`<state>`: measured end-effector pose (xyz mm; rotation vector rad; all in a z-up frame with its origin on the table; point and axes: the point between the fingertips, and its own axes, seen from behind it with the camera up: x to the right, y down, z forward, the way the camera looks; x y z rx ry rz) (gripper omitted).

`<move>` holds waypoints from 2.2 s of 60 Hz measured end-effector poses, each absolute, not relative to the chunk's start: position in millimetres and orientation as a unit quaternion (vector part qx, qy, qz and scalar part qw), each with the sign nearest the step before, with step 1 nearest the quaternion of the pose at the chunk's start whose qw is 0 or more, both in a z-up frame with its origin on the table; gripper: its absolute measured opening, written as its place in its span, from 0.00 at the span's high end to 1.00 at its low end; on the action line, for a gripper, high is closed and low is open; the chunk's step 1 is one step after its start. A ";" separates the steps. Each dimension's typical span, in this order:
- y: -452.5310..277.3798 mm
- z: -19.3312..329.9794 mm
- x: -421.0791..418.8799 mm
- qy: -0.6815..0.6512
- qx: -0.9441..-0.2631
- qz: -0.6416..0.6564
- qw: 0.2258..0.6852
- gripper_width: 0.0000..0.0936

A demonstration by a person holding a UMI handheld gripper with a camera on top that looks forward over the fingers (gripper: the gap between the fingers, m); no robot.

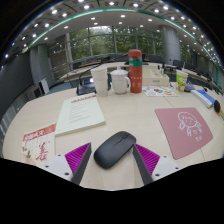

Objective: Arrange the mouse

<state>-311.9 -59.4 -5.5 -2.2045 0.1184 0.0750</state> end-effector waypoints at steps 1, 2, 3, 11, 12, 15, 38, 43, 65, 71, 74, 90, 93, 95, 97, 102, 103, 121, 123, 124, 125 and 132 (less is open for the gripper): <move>-56.3 -5.0 -312.9 0.050 -0.892 0.033 0.449 0.09; -53.1 -4.7 -314.1 0.051 -0.892 0.035 0.449 0.09; -50.8 -4.3 -315.2 0.053 -0.892 0.036 0.448 0.09; -29.9 -6.0 -321.1 0.050 -0.894 0.030 0.444 0.09; -27.6 -6.3 -321.6 0.049 -0.894 0.027 0.444 0.09; -21.9 -7.6 -323.2 0.045 -0.896 0.019 0.442 0.10; -14.6 -12.0 -310.1 0.049 -0.898 -0.033 0.437 0.55; -13.7 -12.2 -310.8 0.038 -0.899 -0.032 0.436 0.61; -18.7 165.8 -256.5 0.024 -0.842 -0.023 0.538 0.65; -11.3 223.0 -195.3 0.034 -0.819 -0.035 0.572 0.65; -8.8 232.4 -161.4 0.043 -0.813 -0.042 0.580 0.66; -5.6 107.7 -26.5 0.055 -0.867 -0.036 0.494 0.66; -4.9 70.6 -20.0 0.053 -0.878 -0.028 0.475 0.66; -9.4 53.5 -17.5 0.051 -0.884 -0.021 0.464 0.66; -11.1 37.7 -16.4 0.051 -0.889 -0.014 0.454 0.66; -11.6 7.8 -19.0 0.052 -0.897 0.005 0.439 0.63; -12.3 4.3 -18.4 0.053 -0.897 0.005 0.438 0.62; -39.1 33.2 -26.1 0.030 -0.896 0.003 0.443 0.10; -47.1 47.2 -27.4 0.032 -0.895 0.002 0.446 0.08; -52.0 54.4 -27.6 0.034 -0.893 0.001 0.448 0.08; -57.4 61.7 -28.9 0.035 -0.892 0.000 0.450 0.08; -103.0 112.5 -37.5 0.040 -0.886 -0.013 0.462 0.08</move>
